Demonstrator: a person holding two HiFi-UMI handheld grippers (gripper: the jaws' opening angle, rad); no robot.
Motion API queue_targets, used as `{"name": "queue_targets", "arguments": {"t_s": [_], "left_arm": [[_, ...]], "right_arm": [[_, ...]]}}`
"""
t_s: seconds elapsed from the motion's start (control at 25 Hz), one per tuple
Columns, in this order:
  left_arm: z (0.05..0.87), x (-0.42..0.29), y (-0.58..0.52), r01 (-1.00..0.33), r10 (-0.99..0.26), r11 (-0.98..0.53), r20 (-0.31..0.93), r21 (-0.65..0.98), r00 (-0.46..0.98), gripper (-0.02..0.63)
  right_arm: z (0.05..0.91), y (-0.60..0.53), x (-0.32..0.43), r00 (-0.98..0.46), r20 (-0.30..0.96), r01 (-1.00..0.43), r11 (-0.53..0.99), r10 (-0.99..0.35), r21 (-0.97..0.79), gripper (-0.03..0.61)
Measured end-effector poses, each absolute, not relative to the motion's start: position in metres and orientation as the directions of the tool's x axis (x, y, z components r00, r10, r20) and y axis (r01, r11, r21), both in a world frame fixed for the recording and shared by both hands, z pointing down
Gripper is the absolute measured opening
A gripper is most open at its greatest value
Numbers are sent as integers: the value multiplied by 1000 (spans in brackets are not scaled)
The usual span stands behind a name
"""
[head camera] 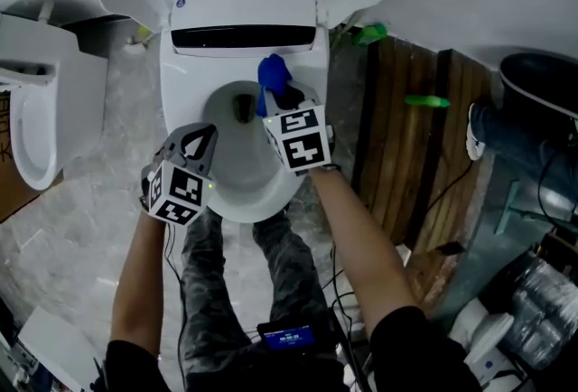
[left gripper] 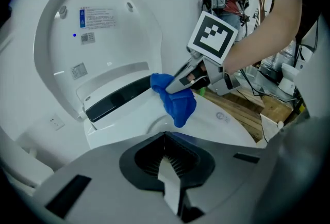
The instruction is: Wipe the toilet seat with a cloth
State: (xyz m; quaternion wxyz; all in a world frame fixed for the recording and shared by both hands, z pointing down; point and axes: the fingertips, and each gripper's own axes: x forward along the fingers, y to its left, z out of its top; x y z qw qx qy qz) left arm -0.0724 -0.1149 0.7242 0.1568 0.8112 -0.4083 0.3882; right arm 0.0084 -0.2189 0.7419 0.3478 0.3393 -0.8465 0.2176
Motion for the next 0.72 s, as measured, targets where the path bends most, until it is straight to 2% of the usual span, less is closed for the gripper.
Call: {"name": "queue_targets", "arguments": {"t_s": [0.32,0.72], "left_arm": [[741,-128,-152,-793,-560,-607,740,-60,373,12],[747,-185,-151,-825,-575,-564,732,-32,365,12]], "right_arm": [[783,-255,-45,-487,766,-729,678,-419,-93,49],[793,-242,-126,-521,774,-669,735,-360,-108,49]]}}
